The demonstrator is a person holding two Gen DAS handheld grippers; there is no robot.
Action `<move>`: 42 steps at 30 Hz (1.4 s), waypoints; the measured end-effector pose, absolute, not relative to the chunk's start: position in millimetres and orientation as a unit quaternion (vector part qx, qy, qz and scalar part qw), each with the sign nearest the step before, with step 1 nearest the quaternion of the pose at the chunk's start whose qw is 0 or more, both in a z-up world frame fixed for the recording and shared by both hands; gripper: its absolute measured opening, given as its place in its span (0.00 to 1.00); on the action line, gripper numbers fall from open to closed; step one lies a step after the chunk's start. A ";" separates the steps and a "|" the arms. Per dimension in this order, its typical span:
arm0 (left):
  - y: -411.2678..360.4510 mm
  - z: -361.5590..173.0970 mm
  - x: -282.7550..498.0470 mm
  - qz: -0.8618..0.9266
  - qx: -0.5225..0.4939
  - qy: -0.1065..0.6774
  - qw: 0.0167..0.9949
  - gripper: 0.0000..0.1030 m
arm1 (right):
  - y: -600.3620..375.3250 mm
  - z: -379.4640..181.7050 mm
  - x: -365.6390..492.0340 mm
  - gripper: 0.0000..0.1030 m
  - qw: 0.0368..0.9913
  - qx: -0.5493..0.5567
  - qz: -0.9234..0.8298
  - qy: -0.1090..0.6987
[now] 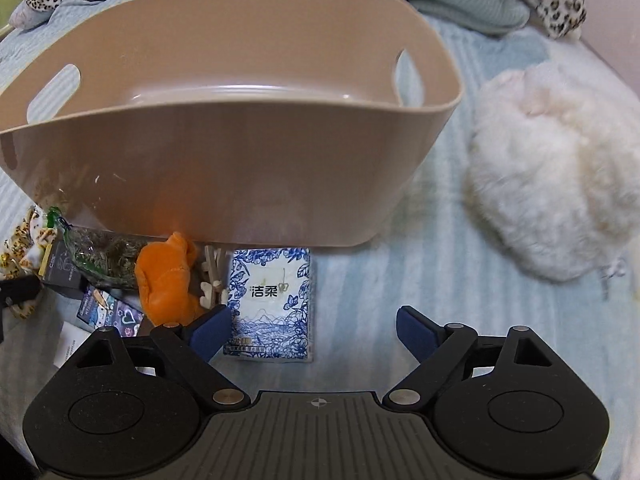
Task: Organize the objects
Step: 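Grasp the floral scrunchie with the left tool while the right tool grasps the tissue pack, then lift both items over the basket and open both tools to drop them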
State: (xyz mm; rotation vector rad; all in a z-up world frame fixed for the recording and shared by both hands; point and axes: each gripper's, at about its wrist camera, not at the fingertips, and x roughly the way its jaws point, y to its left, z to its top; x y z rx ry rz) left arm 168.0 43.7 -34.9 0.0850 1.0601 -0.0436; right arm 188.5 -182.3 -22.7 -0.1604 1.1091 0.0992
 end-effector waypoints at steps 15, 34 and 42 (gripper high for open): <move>51.2 -37.6 168.5 -0.044 0.009 0.496 0.867 0.55 | -181.1 -26.5 179.8 0.42 0.850 -0.039 0.065 0.521; 62.9 23.1 123.3 -0.032 0.001 0.405 0.914 0.12 | -197.5 62.0 124.3 0.41 0.912 0.020 0.073 0.404; 51.4 80.9 126.6 -0.032 -0.004 0.338 0.941 0.12 | -200.5 102.2 130.2 0.41 0.934 0.036 0.081 0.345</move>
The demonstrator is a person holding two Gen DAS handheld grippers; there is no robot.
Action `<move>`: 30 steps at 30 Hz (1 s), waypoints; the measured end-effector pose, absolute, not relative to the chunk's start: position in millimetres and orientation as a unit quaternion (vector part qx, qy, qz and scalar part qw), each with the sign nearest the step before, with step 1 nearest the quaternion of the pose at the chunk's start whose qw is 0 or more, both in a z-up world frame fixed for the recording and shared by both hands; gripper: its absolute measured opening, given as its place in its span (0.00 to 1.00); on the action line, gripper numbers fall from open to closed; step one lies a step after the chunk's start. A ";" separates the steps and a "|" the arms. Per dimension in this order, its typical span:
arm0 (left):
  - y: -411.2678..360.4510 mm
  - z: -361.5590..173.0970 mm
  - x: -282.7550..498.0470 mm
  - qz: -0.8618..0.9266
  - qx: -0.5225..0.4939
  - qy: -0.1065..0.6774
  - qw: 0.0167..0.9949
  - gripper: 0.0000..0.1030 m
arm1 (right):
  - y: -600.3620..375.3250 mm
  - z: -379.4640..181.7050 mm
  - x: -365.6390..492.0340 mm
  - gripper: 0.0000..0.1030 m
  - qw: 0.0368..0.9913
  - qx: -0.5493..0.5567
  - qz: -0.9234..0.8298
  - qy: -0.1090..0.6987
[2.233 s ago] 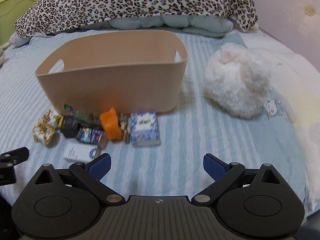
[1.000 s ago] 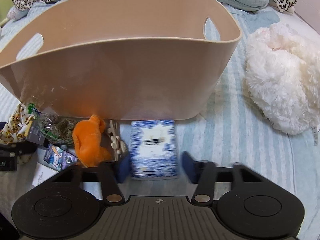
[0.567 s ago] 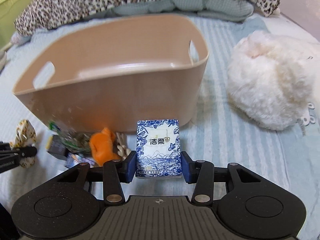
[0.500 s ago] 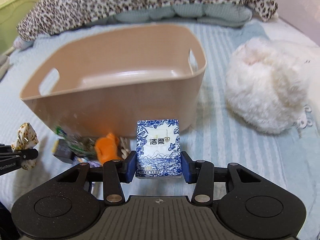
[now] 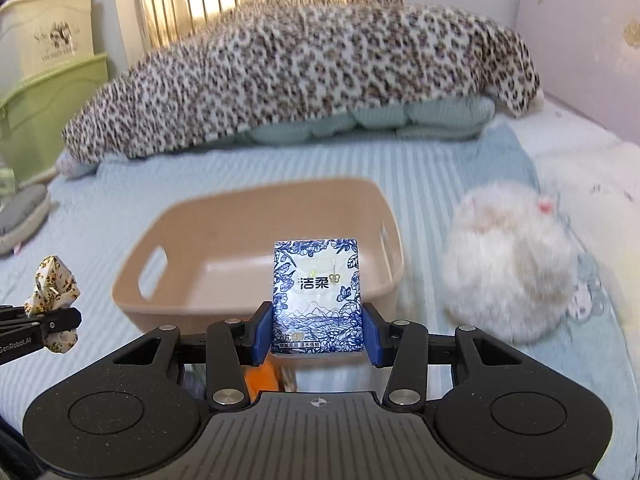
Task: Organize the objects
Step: 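Lift both items over the basket and open both tools to drop them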
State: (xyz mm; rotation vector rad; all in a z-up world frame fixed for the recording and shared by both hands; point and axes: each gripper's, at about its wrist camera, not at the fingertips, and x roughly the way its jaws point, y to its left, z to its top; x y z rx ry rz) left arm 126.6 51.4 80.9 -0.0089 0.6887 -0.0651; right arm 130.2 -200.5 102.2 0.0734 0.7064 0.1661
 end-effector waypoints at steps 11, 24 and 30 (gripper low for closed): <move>18.4 101.5 195.8 -0.030 0.024 0.295 0.955 0.12 | -184.4 114.5 183.1 0.41 0.944 0.042 0.090 0.314; 4.1 27.4 263.6 -0.022 0.040 0.386 0.921 0.12 | -149.1 61.3 234.7 0.41 0.927 -0.025 0.067 0.368; 0.7 16.1 264.3 -0.025 0.056 0.403 0.913 0.15 | -146.5 42.3 237.1 0.42 0.916 -0.035 0.062 0.394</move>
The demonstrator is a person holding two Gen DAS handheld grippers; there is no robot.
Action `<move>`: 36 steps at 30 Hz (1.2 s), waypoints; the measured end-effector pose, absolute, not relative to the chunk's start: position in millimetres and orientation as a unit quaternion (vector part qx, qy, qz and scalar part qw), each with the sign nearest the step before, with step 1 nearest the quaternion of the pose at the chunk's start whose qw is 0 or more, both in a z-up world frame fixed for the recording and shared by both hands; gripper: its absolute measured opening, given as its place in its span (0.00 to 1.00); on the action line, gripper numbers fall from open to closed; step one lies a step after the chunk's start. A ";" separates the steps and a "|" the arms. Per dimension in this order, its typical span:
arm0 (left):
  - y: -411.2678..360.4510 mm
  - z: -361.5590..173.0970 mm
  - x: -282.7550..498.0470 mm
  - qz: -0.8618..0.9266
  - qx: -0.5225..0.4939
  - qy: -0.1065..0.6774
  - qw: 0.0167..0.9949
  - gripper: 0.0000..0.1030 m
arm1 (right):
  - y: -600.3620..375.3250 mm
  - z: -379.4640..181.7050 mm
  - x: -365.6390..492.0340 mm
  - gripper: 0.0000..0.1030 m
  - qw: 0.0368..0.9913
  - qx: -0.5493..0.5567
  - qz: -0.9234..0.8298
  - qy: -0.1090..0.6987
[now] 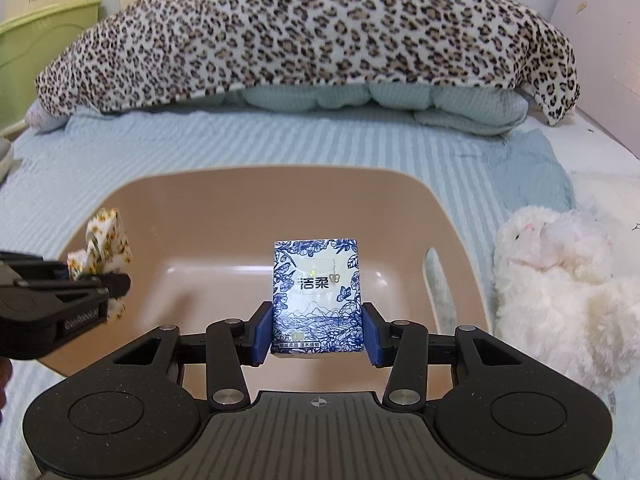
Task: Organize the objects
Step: 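Lift both items over the basket and open both tools to drop them, then grasp the white box with the left tool while the right tool grasps the hair clip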
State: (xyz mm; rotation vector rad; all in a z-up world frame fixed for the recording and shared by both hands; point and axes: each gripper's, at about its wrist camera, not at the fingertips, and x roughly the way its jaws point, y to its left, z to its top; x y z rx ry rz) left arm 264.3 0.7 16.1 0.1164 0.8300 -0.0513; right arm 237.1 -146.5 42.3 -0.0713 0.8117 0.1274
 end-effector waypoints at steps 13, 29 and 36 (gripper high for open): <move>-0.8 63.4 213.5 -0.025 0.062 0.352 0.934 0.79 | -164.5 74.8 191.8 0.72 0.929 -0.028 0.063 0.365; 17.0 47.9 147.3 -0.011 0.038 0.383 0.923 0.80 | -191.7 59.6 121.5 0.77 0.911 -0.011 0.055 0.408; 14.0 17.3 129.0 -0.005 0.024 0.418 0.908 0.80 | -197.9 34.2 110.4 0.77 0.897 -0.008 0.042 0.440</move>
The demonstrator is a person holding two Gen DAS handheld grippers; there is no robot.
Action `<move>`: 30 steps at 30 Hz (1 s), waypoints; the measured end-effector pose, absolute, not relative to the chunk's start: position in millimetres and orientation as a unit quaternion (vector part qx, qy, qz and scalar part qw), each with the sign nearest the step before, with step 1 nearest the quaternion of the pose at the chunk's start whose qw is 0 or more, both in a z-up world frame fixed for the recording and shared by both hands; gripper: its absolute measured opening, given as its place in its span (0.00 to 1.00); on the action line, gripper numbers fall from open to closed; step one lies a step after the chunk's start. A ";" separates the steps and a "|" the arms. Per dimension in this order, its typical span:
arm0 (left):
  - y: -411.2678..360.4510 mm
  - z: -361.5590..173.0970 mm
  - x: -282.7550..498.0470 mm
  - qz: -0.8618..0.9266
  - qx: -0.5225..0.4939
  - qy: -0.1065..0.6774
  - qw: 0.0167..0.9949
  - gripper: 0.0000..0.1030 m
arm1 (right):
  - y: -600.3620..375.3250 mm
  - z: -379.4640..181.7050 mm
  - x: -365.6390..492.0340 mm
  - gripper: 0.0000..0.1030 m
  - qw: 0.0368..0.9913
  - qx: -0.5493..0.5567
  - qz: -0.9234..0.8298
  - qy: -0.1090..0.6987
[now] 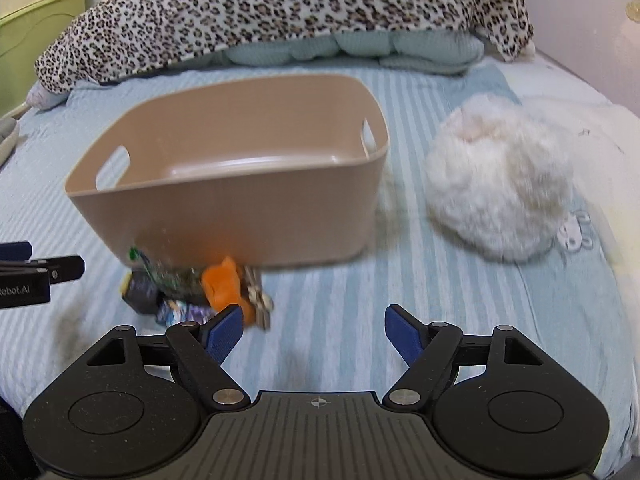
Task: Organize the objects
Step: 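Grasp the white box with the left tool while the right tool grasps the hair clip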
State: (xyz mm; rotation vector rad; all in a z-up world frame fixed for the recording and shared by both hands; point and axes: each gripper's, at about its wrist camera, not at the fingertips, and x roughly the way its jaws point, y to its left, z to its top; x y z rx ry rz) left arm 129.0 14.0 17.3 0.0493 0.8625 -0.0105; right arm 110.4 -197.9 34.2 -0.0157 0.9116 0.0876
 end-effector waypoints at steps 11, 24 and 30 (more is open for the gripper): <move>-14.3 -18.1 112.7 -0.024 0.011 0.447 0.894 0.80 | -213.7 2.8 108.7 0.77 0.883 -0.003 0.009 0.469; -50.8 -27.3 123.9 -0.067 -0.025 0.462 0.884 0.80 | -223.9 5.0 106.6 0.77 0.884 0.025 0.008 0.466; -61.7 -46.3 125.2 -0.065 -0.008 0.484 0.873 0.80 | -228.5 5.7 107.3 0.77 0.885 0.037 0.005 0.463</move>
